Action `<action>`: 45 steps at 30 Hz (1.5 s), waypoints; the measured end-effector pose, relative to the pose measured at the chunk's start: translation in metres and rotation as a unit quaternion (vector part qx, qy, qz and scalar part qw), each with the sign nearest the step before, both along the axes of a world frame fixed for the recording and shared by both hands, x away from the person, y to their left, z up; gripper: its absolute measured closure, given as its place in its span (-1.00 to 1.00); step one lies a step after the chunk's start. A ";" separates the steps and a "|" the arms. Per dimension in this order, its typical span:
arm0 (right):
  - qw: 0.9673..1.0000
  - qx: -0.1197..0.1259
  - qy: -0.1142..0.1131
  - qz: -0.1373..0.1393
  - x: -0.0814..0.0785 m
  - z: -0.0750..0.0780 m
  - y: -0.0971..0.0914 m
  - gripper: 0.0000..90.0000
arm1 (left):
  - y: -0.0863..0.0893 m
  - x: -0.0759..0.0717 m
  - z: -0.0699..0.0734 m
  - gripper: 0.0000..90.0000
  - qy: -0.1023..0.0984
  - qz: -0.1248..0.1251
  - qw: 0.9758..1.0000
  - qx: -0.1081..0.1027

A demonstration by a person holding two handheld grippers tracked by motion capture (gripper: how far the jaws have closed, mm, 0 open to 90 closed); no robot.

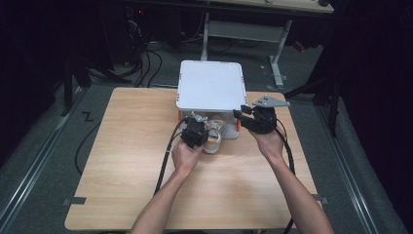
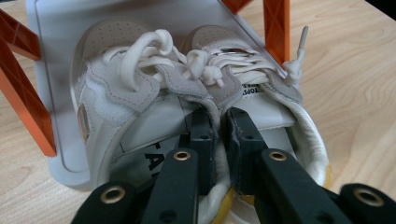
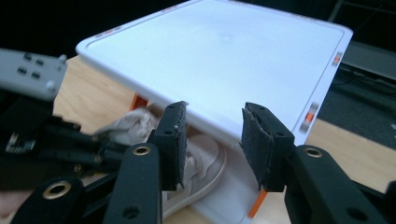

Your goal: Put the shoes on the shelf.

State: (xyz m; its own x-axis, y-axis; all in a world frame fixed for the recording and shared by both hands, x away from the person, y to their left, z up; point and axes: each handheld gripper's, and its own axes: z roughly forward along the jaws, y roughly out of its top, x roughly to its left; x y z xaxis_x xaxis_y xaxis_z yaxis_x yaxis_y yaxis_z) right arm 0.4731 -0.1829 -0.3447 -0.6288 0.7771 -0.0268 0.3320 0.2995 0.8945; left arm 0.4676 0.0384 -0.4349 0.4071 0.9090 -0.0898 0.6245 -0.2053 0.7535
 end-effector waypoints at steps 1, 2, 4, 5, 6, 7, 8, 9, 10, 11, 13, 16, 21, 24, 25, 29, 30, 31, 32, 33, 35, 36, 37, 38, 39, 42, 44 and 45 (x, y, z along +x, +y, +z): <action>1.000 0.001 -0.001 -0.002 0.003 0.001 0.002 0.33 | -0.001 0.002 -0.001 0.82 0.001 0.003 1.000 0.002; 1.000 0.006 0.001 -0.005 0.008 0.002 0.004 0.31 | -0.001 0.003 -0.001 0.82 -0.001 0.004 1.000 0.005; 1.000 0.000 0.008 -0.013 0.017 0.003 0.008 0.30 | -0.002 0.006 -0.002 0.82 -0.001 0.005 1.000 0.009; 1.000 -0.004 0.009 -0.016 0.020 0.003 0.010 0.29 | -0.002 0.008 -0.002 0.82 -0.002 0.005 1.000 0.012; 1.000 -0.004 0.003 -0.021 0.024 0.001 0.012 0.29 | -0.003 0.009 -0.002 0.82 -0.002 0.009 1.000 0.010; 1.000 -0.004 0.001 -0.024 0.026 0.000 0.013 0.29 | -0.003 0.012 -0.002 0.82 -0.003 0.010 1.000 0.010; 1.000 -0.008 0.007 -0.028 0.030 -0.001 0.016 0.28 | -0.003 0.013 -0.002 0.82 -0.003 0.012 1.000 0.009; 0.999 -0.013 0.011 -0.033 0.033 -0.001 0.018 0.28 | -0.003 0.014 -0.002 0.82 -0.006 0.014 1.000 0.007; 0.999 -0.015 0.009 -0.036 0.037 -0.002 0.019 0.26 | -0.002 0.015 -0.002 0.82 -0.007 0.014 1.000 0.007; 0.999 -0.015 0.011 -0.039 0.039 -0.002 0.020 0.25 | -0.002 0.016 -0.003 0.82 -0.006 0.018 1.000 0.001; 0.999 -0.013 0.017 -0.044 0.045 -0.002 0.022 0.22 | -0.001 0.018 -0.005 0.81 -0.004 0.021 1.000 -0.003; 0.998 -0.020 0.021 -0.052 0.051 -0.007 0.025 0.20 | -0.001 0.022 -0.010 0.80 -0.001 0.029 1.000 -0.001; 0.998 -0.015 0.019 -0.055 0.055 -0.010 0.027 0.17 | -0.002 0.026 -0.012 0.79 -0.003 0.037 0.999 -0.002; 0.998 -0.015 0.015 -0.054 0.056 -0.011 0.029 0.17 | -0.004 0.027 -0.012 0.76 -0.006 0.038 0.999 0.006; 0.998 -0.015 0.015 -0.054 0.056 -0.011 0.029 0.17 | -0.005 0.027 -0.013 0.72 -0.007 0.041 0.999 0.009; 0.998 -0.018 0.014 -0.051 0.055 -0.011 0.030 0.17 | -0.003 0.027 -0.013 0.46 -0.010 0.042 0.999 0.017; 0.998 -0.018 0.013 -0.051 0.055 -0.011 0.029 0.17 | -0.002 0.027 -0.012 0.40 -0.010 0.042 0.999 0.015; 0.998 -0.018 0.014 -0.052 0.055 -0.011 0.029 0.17 | -0.001 0.027 -0.010 0.34 -0.011 0.043 0.999 0.007; 0.998 -0.018 0.013 -0.051 0.055 -0.011 0.029 0.17 | -0.001 0.027 -0.010 0.23 -0.010 0.043 0.999 0.000; 0.998 -0.019 0.012 -0.051 0.055 -0.011 0.030 0.17 | -0.001 0.027 -0.009 0.19 -0.009 0.041 0.999 -0.003; 0.998 -0.020 0.012 -0.051 0.055 -0.011 0.030 0.17 | 0.000 0.026 -0.009 0.13 -0.011 0.042 0.999 -0.004; 0.998 -0.020 0.012 -0.051 0.055 -0.011 0.030 0.17 | 0.000 0.024 -0.008 0.08 -0.014 0.039 0.999 -0.012; 0.998 -0.020 0.012 -0.051 0.055 -0.011 0.030 0.17 | 0.000 0.023 -0.007 0.02 -0.019 0.039 0.999 -0.015; 0.998 -0.020 0.012 -0.050 0.055 -0.011 0.030 0.18 | 0.001 0.021 -0.004 0.02 -0.029 0.037 0.999 -0.018; 0.998 -0.020 0.012 -0.050 0.055 -0.012 0.030 0.17 | 0.001 0.019 0.000 0.01 -0.039 0.035 0.998 -0.025; 0.998 -0.020 0.012 -0.050 0.055 -0.011 0.030 0.18 | 0.000 0.015 0.009 -0.04 -0.054 0.024 0.998 -0.031; 0.998 -0.020 0.012 -0.051 0.054 -0.012 0.030 0.18 | -0.003 0.009 0.012 -0.08 -0.061 0.016 0.998 -0.022; 0.998 -0.020 0.012 -0.051 0.054 -0.011 0.030 0.18 | -0.003 0.003 0.014 -0.12 -0.070 0.015 0.997 -0.010</action>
